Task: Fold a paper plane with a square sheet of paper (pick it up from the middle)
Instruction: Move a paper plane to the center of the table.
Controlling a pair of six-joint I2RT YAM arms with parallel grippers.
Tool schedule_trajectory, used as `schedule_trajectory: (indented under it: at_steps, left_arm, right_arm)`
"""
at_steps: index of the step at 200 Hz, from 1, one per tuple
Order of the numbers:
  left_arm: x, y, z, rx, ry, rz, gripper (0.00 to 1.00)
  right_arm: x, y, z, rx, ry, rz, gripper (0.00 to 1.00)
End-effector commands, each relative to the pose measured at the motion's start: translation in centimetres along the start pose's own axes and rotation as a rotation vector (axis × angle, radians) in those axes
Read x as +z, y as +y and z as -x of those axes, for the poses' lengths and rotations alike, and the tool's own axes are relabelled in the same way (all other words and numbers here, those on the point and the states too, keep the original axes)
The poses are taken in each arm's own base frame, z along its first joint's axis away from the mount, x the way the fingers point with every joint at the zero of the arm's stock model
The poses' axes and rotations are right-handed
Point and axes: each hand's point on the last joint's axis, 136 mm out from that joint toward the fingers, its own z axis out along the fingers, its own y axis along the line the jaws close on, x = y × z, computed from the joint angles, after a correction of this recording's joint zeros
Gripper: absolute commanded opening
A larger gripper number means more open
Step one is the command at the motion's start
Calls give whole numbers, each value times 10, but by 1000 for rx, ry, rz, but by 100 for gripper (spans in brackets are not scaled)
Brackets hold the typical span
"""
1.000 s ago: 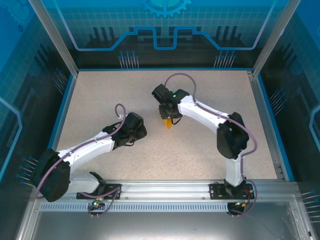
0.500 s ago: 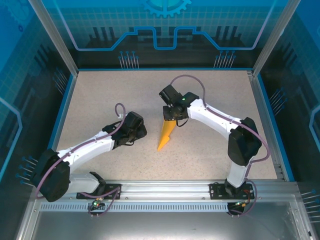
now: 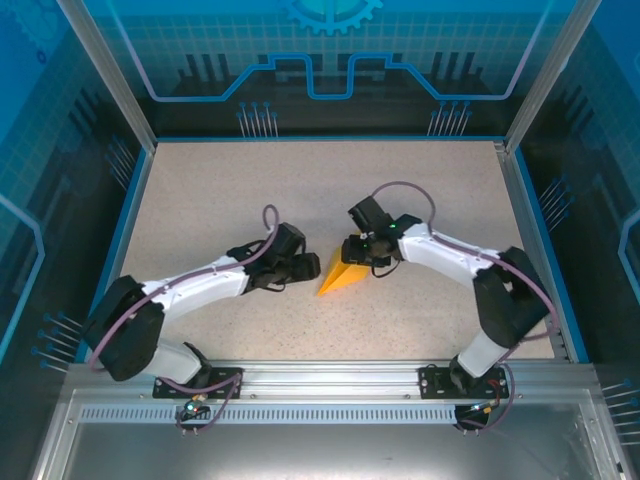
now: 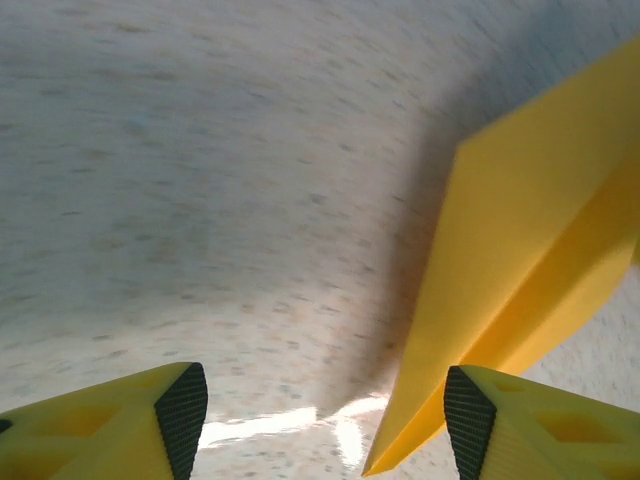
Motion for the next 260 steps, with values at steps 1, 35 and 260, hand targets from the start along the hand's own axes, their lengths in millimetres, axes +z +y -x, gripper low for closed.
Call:
schedule_trajectory:
  at_steps: [1,35,260]
  left_arm:
    - [8,-36,-1,179,26,-48,70]
    - [28,-47,-24,304,106,-9,74]
    - [28,-56,-73,478,108,0,71]
  right_arm:
    - [-17,-9,12,80,-52,99,54]
    - [-31,-38,3,126,-61,119,58]
    - [-25,-70,-27,168,-11,144,54]
